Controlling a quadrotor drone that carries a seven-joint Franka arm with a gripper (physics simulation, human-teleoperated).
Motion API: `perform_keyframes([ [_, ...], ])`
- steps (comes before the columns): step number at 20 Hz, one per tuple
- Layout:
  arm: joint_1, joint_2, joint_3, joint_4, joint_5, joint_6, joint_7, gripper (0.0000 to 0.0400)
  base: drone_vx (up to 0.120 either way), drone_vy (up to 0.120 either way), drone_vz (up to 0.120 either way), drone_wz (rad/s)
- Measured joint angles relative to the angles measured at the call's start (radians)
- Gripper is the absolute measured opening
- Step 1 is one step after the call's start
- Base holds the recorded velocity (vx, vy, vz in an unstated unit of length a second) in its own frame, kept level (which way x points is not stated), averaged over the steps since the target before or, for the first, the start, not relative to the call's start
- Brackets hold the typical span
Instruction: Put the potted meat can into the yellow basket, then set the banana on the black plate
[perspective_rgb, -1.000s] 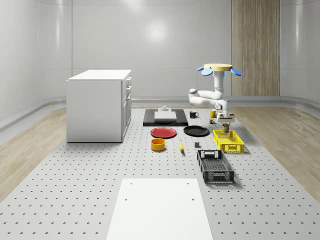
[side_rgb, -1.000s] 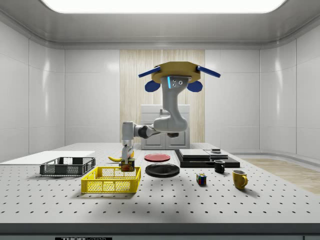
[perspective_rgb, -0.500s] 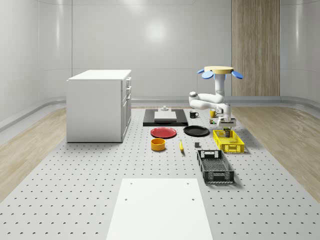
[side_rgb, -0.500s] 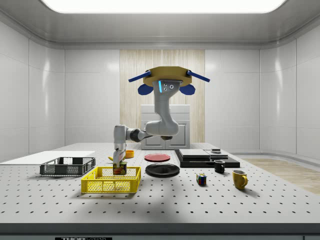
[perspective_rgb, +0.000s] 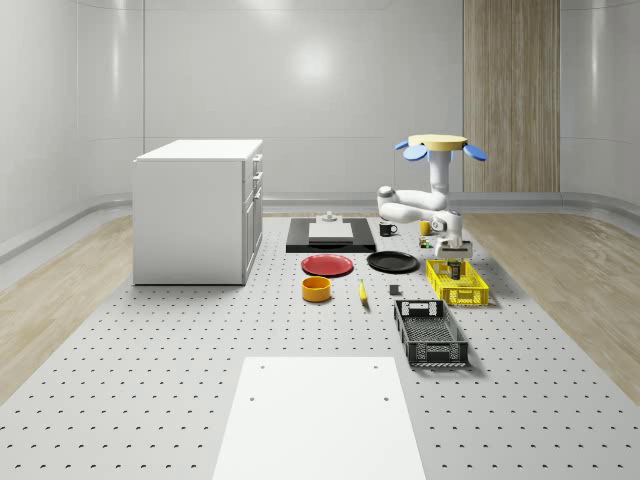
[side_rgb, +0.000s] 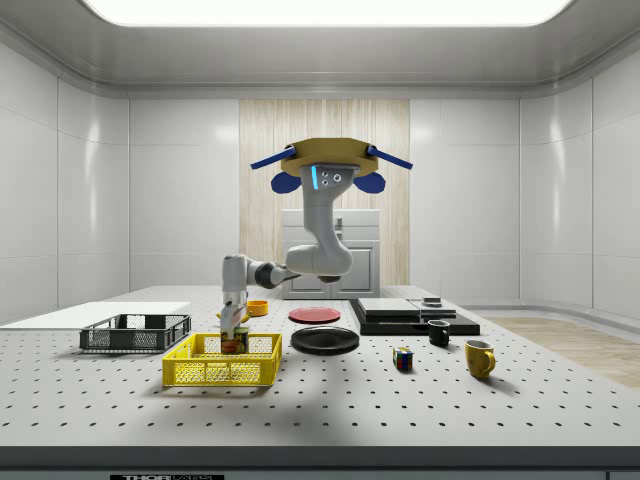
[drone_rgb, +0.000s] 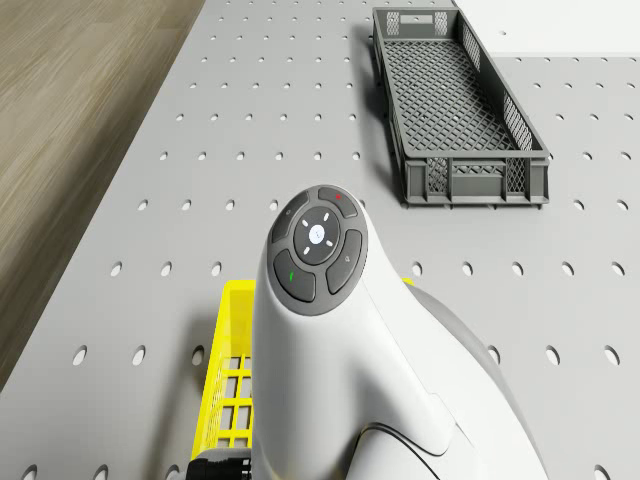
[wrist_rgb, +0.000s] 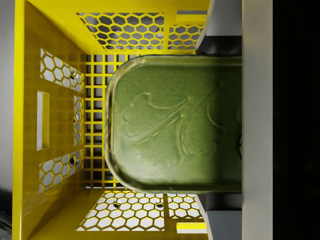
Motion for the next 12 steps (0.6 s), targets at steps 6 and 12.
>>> perform_keyframes([
  [6,-0.012,-0.003,-0.085,0.02,-0.08,0.032,-0.001,0.029,0.0,0.0,0.0,0.0],
  [12,-0.015,0.0,-0.111,0.028,-0.102,0.04,-0.002,0.0371,0.0,0.0,0.047,0.0],
])
